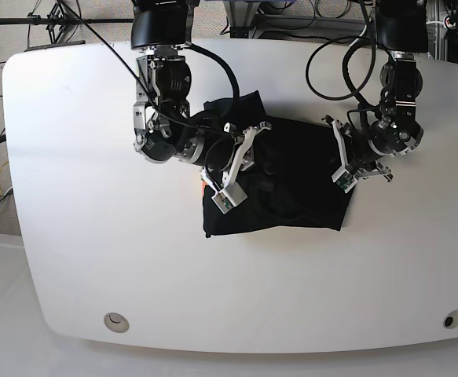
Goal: Fold the T-shirt properly
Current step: 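Carry the folded end with the right gripper onto the shirt beside the left gripper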
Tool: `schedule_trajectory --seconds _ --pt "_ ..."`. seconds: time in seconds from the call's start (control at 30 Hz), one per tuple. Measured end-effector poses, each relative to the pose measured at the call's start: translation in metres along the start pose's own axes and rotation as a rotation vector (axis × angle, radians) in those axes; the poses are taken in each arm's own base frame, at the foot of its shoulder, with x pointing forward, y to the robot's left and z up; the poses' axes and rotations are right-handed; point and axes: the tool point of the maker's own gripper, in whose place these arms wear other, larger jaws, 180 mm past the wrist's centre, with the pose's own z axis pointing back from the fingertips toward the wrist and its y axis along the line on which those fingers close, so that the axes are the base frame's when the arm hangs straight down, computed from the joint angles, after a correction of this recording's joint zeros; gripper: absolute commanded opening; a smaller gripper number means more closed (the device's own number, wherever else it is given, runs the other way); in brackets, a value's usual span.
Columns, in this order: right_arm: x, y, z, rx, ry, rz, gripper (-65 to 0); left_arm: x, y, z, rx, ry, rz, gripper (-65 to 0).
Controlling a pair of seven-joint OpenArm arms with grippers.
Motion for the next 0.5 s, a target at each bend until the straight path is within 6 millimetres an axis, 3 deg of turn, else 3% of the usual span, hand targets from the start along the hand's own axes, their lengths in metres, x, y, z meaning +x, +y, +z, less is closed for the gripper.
schedule_trajectory --seconds 0.5 --pt "-0.006 0.013 -0.024 0.062 0.084 0.042 -64.2 0.002 -0.001 -0.004 -0.012 -0.003 0.007 -49.5"
